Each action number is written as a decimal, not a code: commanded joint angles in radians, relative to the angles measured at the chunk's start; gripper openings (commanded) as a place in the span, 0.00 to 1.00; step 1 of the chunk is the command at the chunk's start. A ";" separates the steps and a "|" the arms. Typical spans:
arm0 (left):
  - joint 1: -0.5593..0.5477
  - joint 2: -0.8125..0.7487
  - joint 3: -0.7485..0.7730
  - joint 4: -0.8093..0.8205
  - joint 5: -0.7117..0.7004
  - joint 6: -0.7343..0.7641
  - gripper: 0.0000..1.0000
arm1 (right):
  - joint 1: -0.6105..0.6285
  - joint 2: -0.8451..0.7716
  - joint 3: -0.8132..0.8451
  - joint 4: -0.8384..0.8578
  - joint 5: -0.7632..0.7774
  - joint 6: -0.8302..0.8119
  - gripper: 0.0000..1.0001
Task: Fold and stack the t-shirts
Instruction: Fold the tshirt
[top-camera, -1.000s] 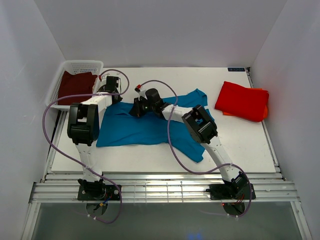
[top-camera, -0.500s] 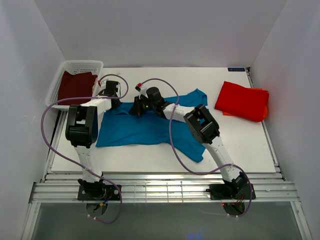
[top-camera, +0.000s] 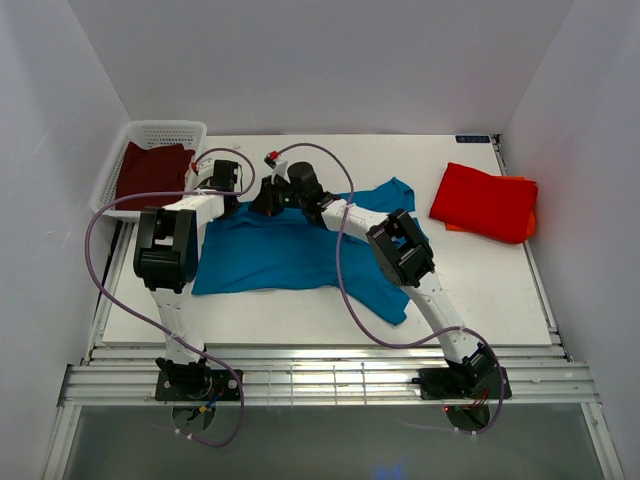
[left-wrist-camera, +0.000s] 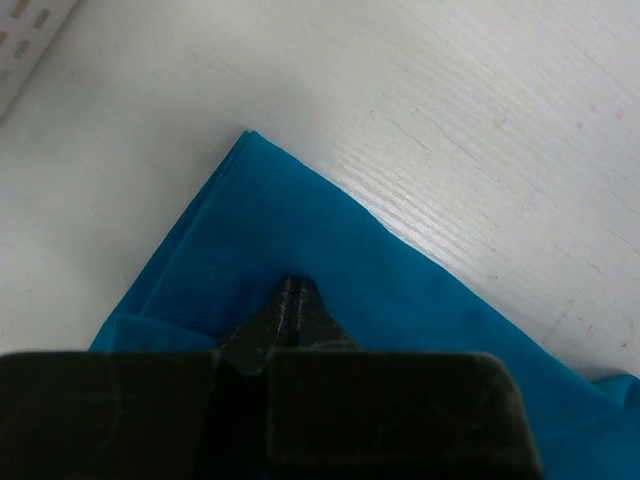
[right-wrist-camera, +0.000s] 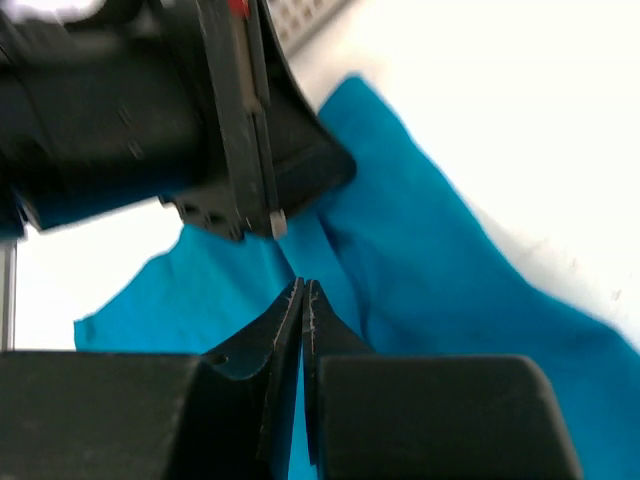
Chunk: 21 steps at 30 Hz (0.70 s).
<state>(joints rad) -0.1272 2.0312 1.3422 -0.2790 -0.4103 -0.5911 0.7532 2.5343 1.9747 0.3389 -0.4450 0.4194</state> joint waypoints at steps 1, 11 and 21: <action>0.009 0.009 0.009 -0.094 -0.064 -0.027 0.00 | 0.003 0.033 0.078 0.018 0.025 0.009 0.08; 0.012 -0.002 0.021 -0.081 -0.031 -0.013 0.00 | 0.005 0.155 0.196 -0.008 0.051 0.033 0.09; 0.014 0.000 0.031 -0.083 -0.033 -0.010 0.00 | 0.009 0.184 0.216 -0.017 0.040 0.028 0.09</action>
<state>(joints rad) -0.1257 2.0312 1.3537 -0.3157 -0.4343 -0.6086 0.7551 2.7228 2.1544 0.3321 -0.4026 0.4564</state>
